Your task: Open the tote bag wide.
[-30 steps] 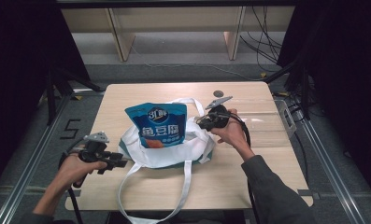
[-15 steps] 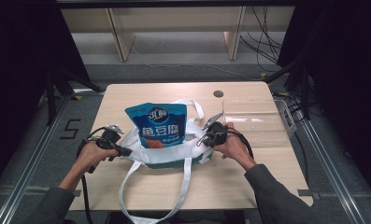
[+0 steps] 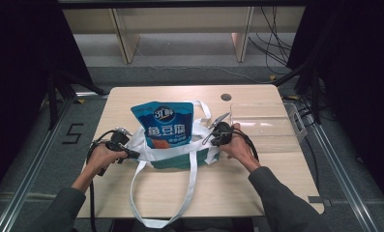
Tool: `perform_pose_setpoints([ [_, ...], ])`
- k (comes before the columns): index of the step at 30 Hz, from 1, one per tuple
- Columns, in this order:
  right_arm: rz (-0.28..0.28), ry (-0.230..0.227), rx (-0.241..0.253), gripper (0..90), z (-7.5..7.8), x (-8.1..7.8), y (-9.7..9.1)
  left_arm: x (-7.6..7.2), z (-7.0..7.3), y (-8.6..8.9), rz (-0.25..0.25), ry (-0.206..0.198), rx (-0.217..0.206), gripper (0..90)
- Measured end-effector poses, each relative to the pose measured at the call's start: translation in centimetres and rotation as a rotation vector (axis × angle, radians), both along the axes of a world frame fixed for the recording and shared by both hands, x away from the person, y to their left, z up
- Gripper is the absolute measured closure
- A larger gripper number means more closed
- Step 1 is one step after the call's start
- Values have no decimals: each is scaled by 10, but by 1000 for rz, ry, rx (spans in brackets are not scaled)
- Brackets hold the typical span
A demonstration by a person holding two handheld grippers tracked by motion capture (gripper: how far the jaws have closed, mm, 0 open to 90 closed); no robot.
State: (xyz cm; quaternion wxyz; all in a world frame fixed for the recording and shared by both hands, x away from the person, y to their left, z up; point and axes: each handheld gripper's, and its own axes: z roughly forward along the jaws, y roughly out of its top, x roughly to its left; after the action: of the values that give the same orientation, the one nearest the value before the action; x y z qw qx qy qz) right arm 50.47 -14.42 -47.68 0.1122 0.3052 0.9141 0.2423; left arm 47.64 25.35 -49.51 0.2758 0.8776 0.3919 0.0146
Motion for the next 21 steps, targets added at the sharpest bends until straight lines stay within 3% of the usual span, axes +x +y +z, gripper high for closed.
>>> perform_pose_setpoints([
  [5, -16, -22, 14, 900, -2, 11, -1, 5, 0, -2, 8, -16, 4, 896],
  [6, -29, 3, 14, 900, 0, 11, -1, 5, 0, -2, 10, -16, 4, 895],
  [8, -33, -1, 16, 900, 0, 11, -2, 5, 0, -1, 13, -18, -4, 893],
  [14, -47, -6, 99, 826, 7, 9, -5, -3, 14, -5, 48, -40, -92, 736],
  [21, -23, 4, 163, 678, 22, -1, -5, -21, 38, -2, 72, -89, -129, 604],
])
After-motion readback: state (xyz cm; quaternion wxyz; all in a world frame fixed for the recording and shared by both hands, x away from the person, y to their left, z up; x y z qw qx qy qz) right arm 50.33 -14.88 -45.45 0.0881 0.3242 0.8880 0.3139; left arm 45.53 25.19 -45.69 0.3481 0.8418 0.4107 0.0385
